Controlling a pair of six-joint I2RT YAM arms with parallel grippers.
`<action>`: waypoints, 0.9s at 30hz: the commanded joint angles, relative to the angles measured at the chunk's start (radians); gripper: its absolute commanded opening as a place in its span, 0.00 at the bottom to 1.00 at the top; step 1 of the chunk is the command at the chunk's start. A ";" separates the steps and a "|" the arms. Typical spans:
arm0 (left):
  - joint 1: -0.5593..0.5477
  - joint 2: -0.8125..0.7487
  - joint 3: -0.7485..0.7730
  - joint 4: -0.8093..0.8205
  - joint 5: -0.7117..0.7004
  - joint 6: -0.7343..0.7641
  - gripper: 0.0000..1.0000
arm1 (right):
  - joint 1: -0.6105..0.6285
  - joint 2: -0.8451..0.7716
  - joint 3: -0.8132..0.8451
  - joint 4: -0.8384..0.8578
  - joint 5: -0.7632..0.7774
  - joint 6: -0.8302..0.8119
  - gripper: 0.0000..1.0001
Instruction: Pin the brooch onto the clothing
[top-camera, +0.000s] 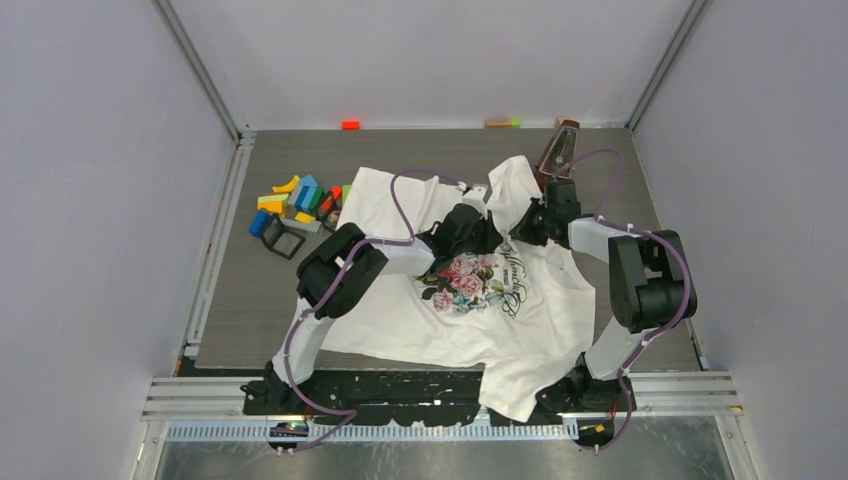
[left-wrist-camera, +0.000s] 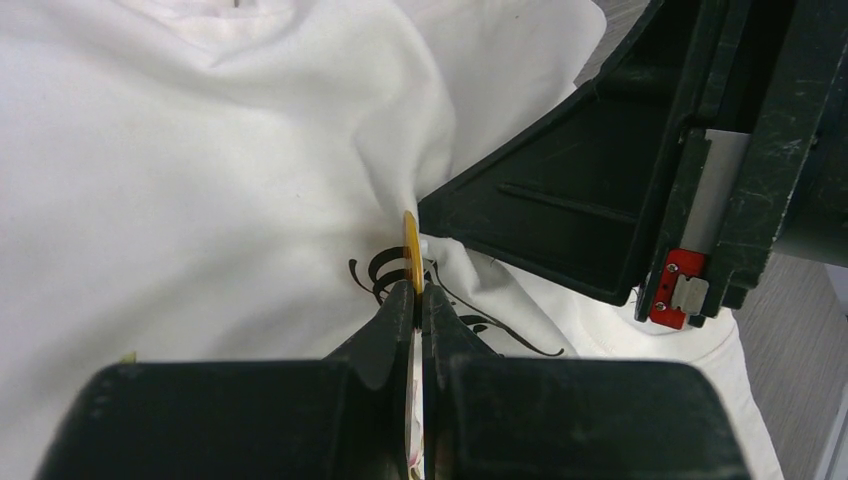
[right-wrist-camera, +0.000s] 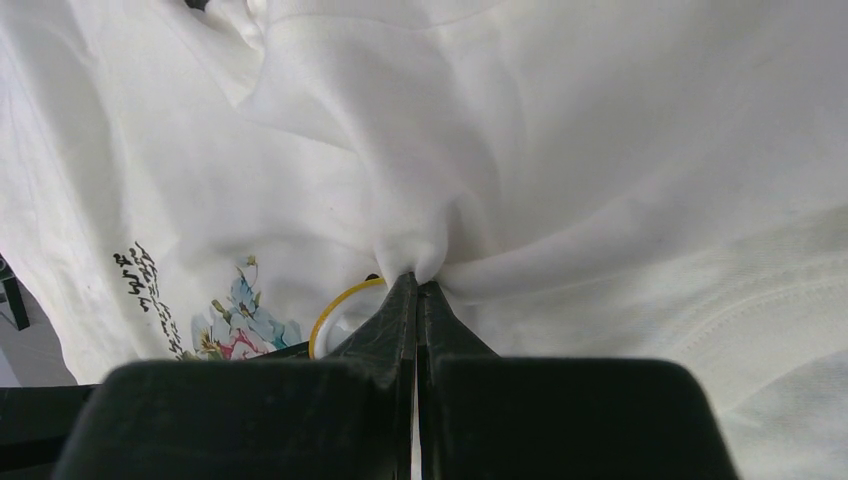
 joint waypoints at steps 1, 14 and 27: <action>-0.011 -0.009 0.034 0.143 0.059 -0.044 0.00 | 0.012 0.019 -0.018 0.078 0.006 0.020 0.00; -0.010 0.010 0.037 0.167 0.087 -0.104 0.00 | 0.041 0.035 -0.045 0.161 0.007 0.032 0.00; 0.015 0.019 0.051 0.021 0.022 -0.186 0.00 | 0.043 -0.175 -0.020 -0.033 0.104 -0.053 0.24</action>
